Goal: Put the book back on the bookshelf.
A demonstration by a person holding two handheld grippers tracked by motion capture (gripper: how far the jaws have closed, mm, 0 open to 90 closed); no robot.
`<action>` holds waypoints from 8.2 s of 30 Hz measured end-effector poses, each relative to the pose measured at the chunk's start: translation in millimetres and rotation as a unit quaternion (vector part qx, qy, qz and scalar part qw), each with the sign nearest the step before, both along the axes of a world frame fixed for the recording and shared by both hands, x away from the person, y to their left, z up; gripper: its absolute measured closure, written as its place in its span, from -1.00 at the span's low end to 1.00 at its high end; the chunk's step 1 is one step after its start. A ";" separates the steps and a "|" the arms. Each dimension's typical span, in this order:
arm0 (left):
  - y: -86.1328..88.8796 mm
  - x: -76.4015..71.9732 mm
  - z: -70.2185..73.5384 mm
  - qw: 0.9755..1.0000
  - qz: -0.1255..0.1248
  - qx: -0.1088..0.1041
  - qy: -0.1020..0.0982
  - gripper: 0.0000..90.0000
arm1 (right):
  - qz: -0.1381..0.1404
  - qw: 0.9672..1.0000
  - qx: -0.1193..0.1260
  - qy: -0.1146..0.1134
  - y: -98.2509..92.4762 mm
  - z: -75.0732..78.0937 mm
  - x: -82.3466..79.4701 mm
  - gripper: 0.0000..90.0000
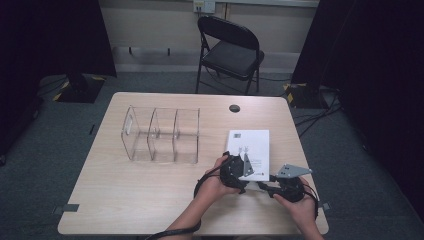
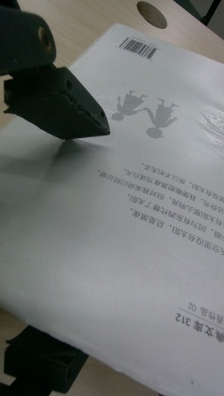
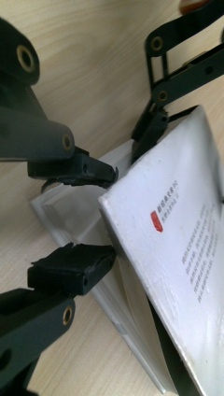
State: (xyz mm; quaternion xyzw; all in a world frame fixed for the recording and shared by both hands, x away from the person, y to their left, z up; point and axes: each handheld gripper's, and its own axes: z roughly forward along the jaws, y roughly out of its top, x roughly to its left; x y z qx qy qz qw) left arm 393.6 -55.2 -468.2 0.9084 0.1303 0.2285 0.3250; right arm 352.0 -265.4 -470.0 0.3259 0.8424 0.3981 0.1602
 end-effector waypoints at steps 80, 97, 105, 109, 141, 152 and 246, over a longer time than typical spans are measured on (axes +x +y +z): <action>-3.2 -2.5 -6.7 0.995 -0.055 0.011 -0.086 -0.49 | -0.039 0.999 0.015 0.022 -29.4 -18.9 7.5 -0.22; 0.1 -4.0 12.0 0.995 -0.063 0.029 -0.077 -0.20 | -0.031 0.999 0.006 0.015 -32.9 -22.6 8.2 -0.22; 0.1 -3.7 24.4 0.996 -0.051 0.045 -0.062 -0.10 | -0.027 1.000 0.007 0.014 -34.7 -22.0 7.3 -0.22; 1.6 -2.8 31.9 0.997 -0.044 0.049 -0.049 -0.03 | -0.027 1.000 0.009 0.014 -36.7 -21.8 6.6 -0.22; -5.6 -5.8 95.7 0.996 0.009 0.084 0.027 0.22 | 0.045 0.993 -0.082 -0.076 -2.0 -19.9 4.3 -0.37; -6.4 -9.2 99.8 0.995 0.011 0.091 0.034 0.23 | 0.065 0.981 -0.119 -0.135 12.6 -14.5 1.3 -0.42; 107.7 -23.6 30.1 0.986 0.046 -0.090 0.131 -0.17 | 0.140 0.967 -0.167 -0.133 7.8 59.7 17.8 0.30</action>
